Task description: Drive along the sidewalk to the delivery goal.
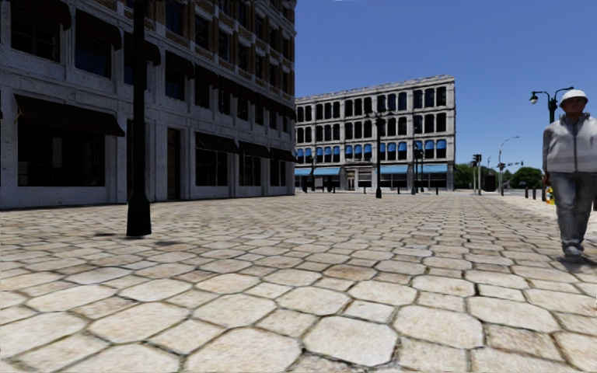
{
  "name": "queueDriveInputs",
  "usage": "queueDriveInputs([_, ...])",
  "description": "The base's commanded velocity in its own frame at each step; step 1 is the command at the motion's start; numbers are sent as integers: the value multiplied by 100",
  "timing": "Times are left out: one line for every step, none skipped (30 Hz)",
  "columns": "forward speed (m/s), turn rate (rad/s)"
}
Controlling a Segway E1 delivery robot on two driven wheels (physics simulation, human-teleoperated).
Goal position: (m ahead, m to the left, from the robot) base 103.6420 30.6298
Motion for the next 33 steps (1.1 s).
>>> queueDriveInputs([200, -59])
queueDriveInputs([200, -59])
queueDriveInputs([200, -55])
queueDriveInputs([200, -11])
queueDriveInputs([200, -11])
queueDriveInputs([200, 0])
queueDriveInputs([200, 0])
queueDriveInputs([200, 0])
queueDriveInputs([200, 0])
queueDriveInputs([200, 0])
queueDriveInputs([200, 0])
queueDriveInputs([200, 0])
queueDriveInputs([200, 0])
queueDriveInputs([200, 0])
queueDriveInputs([200, 0])
queueDriveInputs([200, 0])
queueDriveInputs([200, 0])
queueDriveInputs([200, 0])
queueDriveInputs([200, 0])
queueDriveInputs([200, 0])
queueDriveInputs([200, 0])
queueDriveInputs([200, 0])
queueDriveInputs([200, 0])
queueDriveInputs([200, 0])
queueDriveInputs([200, 0])
queueDriveInputs([200, 0])
queueDriveInputs([200, 0])
queueDriveInputs([200, 0])
queueDriveInputs([200, 0])
queueDriveInputs([200, 0])
queueDriveInputs([200, 0])
queueDriveInputs([200, 0])
queueDriveInputs([200, 0])
